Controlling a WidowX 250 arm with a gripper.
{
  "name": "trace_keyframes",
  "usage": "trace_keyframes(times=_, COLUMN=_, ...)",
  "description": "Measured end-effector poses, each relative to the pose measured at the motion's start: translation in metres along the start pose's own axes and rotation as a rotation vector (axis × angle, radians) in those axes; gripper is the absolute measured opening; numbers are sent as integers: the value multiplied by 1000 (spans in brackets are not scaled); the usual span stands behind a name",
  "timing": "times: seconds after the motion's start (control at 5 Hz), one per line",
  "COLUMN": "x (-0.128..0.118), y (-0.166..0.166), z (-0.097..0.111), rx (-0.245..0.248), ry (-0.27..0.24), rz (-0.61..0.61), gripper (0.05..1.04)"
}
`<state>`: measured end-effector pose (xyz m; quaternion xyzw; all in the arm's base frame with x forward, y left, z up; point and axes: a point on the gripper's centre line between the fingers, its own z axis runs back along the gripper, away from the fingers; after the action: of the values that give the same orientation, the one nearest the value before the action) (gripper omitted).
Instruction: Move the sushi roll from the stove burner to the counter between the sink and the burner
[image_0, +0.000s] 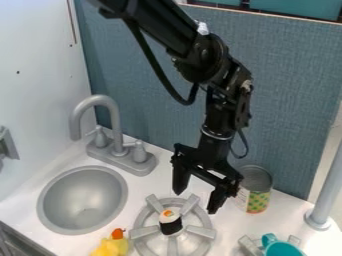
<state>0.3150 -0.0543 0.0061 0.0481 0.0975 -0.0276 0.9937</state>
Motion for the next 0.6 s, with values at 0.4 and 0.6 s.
trace_keyframes(times=0.4, x=1, y=10, z=-17, rx=5, ry=34, rz=26, gripper=1001)
trace_keyframes(times=0.6, x=8, y=24, z=-19, rx=9, ry=0, rz=53, gripper=1000)
